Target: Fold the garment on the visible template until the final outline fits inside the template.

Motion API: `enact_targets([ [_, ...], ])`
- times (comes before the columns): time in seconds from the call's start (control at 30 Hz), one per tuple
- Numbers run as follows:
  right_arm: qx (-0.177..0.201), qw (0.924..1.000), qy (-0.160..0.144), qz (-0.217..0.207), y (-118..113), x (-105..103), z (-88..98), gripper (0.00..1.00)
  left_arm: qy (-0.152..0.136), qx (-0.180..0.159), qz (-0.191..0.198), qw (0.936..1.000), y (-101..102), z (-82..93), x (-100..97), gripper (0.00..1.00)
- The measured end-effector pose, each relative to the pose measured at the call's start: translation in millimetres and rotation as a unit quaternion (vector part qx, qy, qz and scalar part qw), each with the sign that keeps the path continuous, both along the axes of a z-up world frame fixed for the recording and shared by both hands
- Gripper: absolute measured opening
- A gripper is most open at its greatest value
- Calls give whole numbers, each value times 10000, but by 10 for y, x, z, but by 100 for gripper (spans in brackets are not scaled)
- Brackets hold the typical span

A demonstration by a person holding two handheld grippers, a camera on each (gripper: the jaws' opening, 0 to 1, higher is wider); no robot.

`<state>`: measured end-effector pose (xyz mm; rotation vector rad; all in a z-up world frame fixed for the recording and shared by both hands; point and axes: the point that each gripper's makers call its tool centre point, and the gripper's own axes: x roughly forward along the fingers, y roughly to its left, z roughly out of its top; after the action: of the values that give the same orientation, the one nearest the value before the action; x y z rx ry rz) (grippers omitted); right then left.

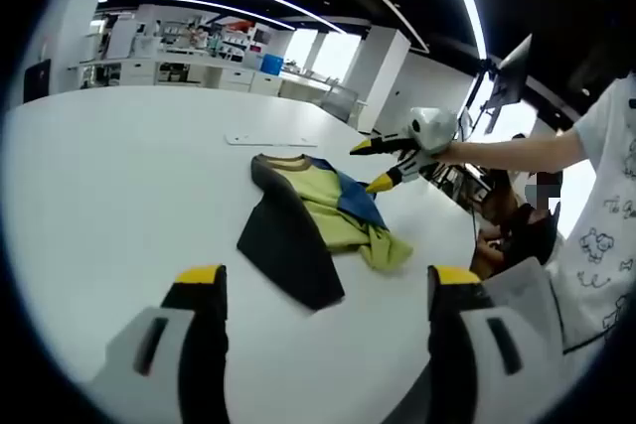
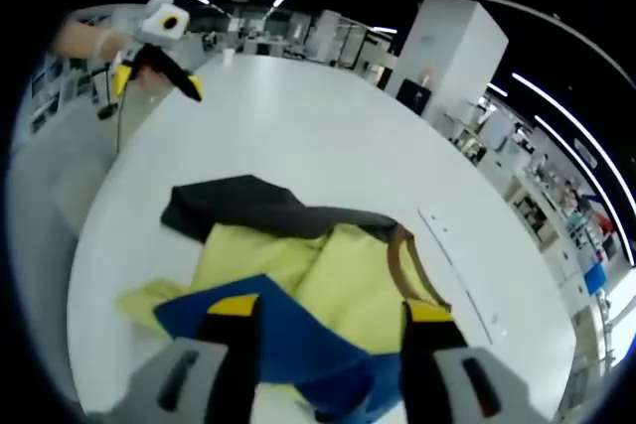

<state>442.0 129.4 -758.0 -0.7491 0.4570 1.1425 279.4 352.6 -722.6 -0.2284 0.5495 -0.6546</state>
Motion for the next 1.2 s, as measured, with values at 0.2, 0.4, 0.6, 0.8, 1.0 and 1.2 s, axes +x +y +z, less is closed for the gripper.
enact_targets([
  [0.2,199,9996,-175,-102,-133,-33,108,84,-16,6,-66,10000,-22,33,-19,80],
  [0.4,194,9991,-343,-142,-222,-90,186,100,-46,-1,-71,10000,-28,54,-29,80],
  [0.6,237,9988,-398,-142,-226,-217,240,100,-84,-27,-80,9999,-56,76,-51,80],
  [0.8,253,9988,-422,-50,-198,-246,219,100,-101,-3,-108,9999,-71,93,-72,80],
  [1.0,184,9993,-312,44,-176,-443,141,92,-133,62,-121,9998,-48,122,-89,80],
  [1.2,110,9996,-241,-21,-98,-693,-3,65,-144,46,-92,9998,-28,135,-82,81],
])
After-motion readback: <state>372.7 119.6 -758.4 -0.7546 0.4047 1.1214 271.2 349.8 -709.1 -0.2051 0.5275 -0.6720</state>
